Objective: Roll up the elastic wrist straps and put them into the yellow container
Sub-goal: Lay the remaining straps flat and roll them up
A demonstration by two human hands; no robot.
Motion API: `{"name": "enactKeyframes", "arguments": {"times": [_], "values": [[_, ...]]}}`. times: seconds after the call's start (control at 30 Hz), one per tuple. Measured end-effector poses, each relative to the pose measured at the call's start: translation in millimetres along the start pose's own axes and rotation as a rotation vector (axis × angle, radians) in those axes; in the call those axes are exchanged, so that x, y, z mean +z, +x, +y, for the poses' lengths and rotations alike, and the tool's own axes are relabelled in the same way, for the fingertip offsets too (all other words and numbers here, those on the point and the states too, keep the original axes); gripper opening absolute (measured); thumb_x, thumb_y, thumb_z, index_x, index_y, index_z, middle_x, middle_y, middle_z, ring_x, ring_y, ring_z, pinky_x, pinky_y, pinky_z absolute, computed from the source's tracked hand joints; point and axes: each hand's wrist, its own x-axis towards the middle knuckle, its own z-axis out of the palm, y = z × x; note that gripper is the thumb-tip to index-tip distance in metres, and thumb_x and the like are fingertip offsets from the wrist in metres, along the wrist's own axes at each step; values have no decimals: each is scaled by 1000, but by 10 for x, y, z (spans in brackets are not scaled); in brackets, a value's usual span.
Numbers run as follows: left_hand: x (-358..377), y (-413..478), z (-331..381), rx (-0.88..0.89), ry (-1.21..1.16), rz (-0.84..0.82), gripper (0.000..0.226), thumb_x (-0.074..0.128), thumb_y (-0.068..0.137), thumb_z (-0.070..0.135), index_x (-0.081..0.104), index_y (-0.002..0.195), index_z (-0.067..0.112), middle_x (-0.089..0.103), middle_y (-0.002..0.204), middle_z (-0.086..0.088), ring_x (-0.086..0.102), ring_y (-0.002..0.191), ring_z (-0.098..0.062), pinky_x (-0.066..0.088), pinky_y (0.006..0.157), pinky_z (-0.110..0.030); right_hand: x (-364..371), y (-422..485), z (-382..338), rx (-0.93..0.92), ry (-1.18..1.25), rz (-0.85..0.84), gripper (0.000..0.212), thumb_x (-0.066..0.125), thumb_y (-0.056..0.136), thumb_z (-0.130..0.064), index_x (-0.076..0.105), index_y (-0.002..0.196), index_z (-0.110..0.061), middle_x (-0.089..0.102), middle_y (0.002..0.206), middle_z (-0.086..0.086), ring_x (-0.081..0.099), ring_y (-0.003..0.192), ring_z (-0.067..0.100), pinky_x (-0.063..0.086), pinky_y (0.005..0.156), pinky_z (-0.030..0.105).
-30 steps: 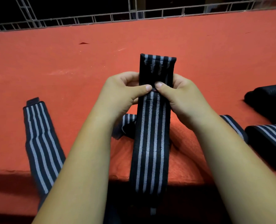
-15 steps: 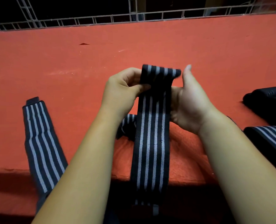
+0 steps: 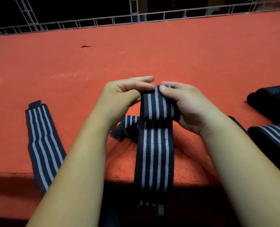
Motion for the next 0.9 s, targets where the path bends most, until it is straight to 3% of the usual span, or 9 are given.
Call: {"name": "enactKeyframes", "arguments": {"times": [0.13,0.23,0.3,0.47,0.57,0.63,0.73,0.83,0.9], "values": [[147,-54,115,-219,-112,44,30,51,116,32,71,128,12,81,122,-7,79,108,-28,60,89,-39,11,39,5,-126,-132,125,47,71,101,-14,61,147,-15,71,132,10,77,106,20,61,92,40],[289,-117,127,-320,-65,-24,66,40,106,74,70,135,23,80,126,1,77,115,-22,57,107,-50,-2,37,-25,-217,-185,166,44,65,102,-6,63,145,-16,74,121,6,75,104,18,61,101,45],[397,-164,180,-312,61,-19,77,35,99,85,66,141,29,74,136,6,70,126,-14,50,114,-47,12,20,-39,-268,-219,176,48,62,101,-4,60,149,-14,72,129,6,73,112,17,57,110,45],[563,-205,284,-207,189,29,47,36,111,63,58,135,29,69,125,12,65,111,3,48,83,-22,50,-7,-61,-301,-193,206,77,62,87,-17,47,162,-16,57,156,-3,59,139,9,45,123,36],[559,-183,204,-161,196,69,25,51,113,38,59,134,27,71,125,11,68,113,-3,55,96,-31,16,-16,-81,-297,-128,240,64,59,99,0,50,161,-14,65,136,-13,66,125,3,51,115,31],[543,-164,123,-127,189,81,24,54,112,30,61,135,26,73,126,9,71,117,-7,55,107,-42,16,-18,-76,-259,-93,247,64,62,97,-8,52,160,-15,69,131,-13,70,119,2,55,110,31],[520,-126,55,-88,103,158,22,56,112,23,63,133,21,76,124,4,74,115,-12,57,106,-47,44,-49,-50,-219,-74,186,52,62,90,-25,67,139,-9,76,129,12,74,120,21,55,112,53],[499,-86,64,-110,44,219,19,56,111,23,63,129,20,77,119,3,75,109,-12,59,101,-44,61,-85,-23,-189,-268,99,27,60,104,-30,75,121,-15,82,113,3,78,109,21,58,106,55],[479,-50,74,-146,-58,210,27,64,103,19,63,130,17,78,119,-2,77,109,-18,61,99,-47,48,-98,-10,-155,-354,75,31,58,108,-39,78,114,-16,84,106,0,80,102,21,59,103,55]]}}
